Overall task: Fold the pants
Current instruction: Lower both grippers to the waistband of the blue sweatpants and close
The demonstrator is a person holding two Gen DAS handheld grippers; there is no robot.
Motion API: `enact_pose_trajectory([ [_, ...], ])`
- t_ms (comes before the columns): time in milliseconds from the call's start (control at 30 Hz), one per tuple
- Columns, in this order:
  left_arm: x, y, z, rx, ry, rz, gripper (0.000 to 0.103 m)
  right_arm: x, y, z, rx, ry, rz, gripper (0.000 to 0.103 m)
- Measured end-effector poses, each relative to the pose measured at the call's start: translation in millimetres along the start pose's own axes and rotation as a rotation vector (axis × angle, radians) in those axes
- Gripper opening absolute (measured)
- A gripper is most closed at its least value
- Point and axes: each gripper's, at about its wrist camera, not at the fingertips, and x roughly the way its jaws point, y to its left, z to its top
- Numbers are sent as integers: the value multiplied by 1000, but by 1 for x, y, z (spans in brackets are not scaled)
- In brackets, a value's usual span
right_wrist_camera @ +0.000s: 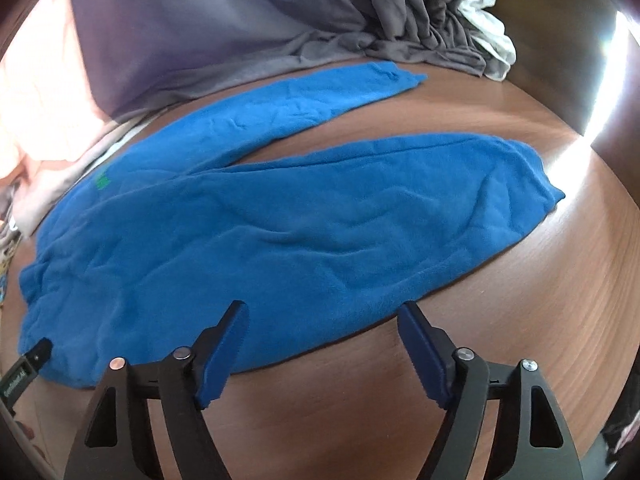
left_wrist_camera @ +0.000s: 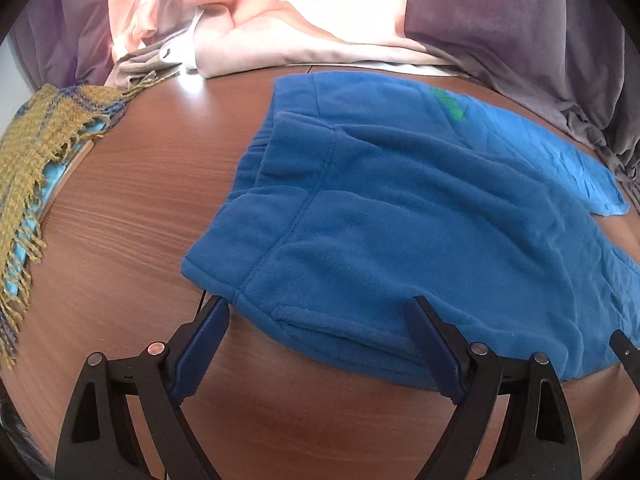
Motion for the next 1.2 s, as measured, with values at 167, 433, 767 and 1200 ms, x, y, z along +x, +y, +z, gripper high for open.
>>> enact_pose_trajectory([
  [167,2,2,2,-4,5,-11,90,7,1,1,-2,17,-12,73],
  [433,1,5,2,-21,6,-55,66,9,3,5,-29,14,-30,58],
  [767,-5,-2,6,29,-2,-134,19,5,3,10,-54,2,-28,22],
  [1200,-33,-3,7,79,-103,-145,16,-18,9,11,-101,-78,-7,16],
])
